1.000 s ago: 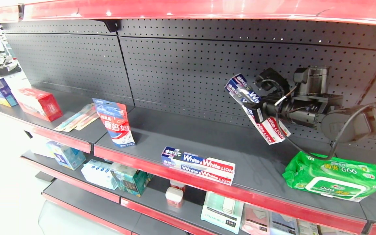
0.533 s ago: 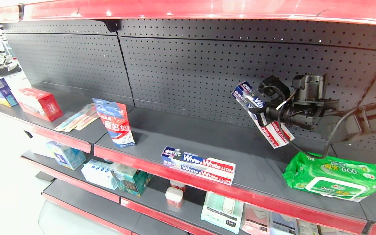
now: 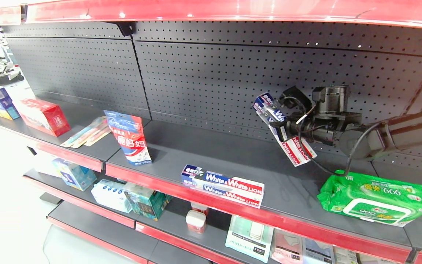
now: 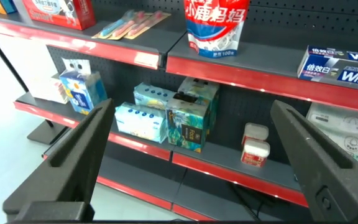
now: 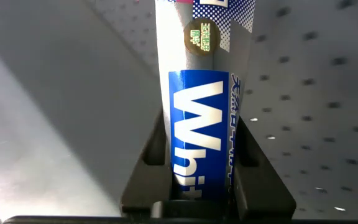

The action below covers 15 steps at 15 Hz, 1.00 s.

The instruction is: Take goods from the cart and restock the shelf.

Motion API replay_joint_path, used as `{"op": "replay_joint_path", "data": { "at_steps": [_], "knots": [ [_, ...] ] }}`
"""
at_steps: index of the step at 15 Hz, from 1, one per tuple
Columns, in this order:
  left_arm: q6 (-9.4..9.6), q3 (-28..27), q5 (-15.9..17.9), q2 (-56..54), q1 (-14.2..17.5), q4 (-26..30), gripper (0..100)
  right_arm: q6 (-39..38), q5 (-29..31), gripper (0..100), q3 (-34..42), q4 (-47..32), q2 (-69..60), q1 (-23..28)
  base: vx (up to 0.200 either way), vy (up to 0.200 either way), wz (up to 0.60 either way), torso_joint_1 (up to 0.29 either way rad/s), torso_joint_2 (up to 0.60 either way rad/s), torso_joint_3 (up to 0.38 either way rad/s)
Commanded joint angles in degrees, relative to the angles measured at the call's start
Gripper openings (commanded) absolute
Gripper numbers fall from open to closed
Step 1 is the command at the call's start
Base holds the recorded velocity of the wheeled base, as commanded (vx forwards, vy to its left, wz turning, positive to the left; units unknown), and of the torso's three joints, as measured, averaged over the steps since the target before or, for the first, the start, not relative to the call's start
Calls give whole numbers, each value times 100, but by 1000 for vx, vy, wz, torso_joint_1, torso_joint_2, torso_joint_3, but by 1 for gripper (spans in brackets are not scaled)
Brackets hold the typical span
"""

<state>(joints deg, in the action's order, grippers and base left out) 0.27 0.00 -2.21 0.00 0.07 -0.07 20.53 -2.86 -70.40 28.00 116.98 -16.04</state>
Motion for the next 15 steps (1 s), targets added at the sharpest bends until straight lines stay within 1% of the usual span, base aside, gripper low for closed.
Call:
{"op": "replay_joint_path", "data": {
  "at_steps": [1, 2, 4, 6, 9, 12, 15],
  "knots": [
    [0, 0, 1, 0, 1, -1, 100, -23, -4, 0, -9, 4, 106, 66, 0, 0, 0, 0, 0, 0],
    [0, 0, 1, 0, 1, -1, 100, -23, -4, 0, -9, -40, 150, 110, 0, 0, 0, 0, 0, 0],
    [0, 0, 1, 0, 10, -1, 100, -5, -21, 0, -123, -453, 176, 137, 0, 0, 0, 0, 0, 0],
    [0, 0, 1, 0, 10, -1, 100, -14, -83, 0, -202, -568, 246, 128, 0, 0, 0, 0, 0, 0],
    [0, 0, 1, 0, 1, -1, 100, 13, -443, 0, -343, -647, 396, 119, 0, 0, 0, 0, 0, 0],
    [0, 0, 1, 0, 1, -1, 100, 30, -663, 0, -536, -831, 615, 128, 0, 0, 0, 0, 0, 0],
    [0, 0, 1, 0, 1, -10, 100, 153, -707, 0, -633, -1007, 774, 128, 0, 0, 0, 0, 0, 0]
  ]
}}
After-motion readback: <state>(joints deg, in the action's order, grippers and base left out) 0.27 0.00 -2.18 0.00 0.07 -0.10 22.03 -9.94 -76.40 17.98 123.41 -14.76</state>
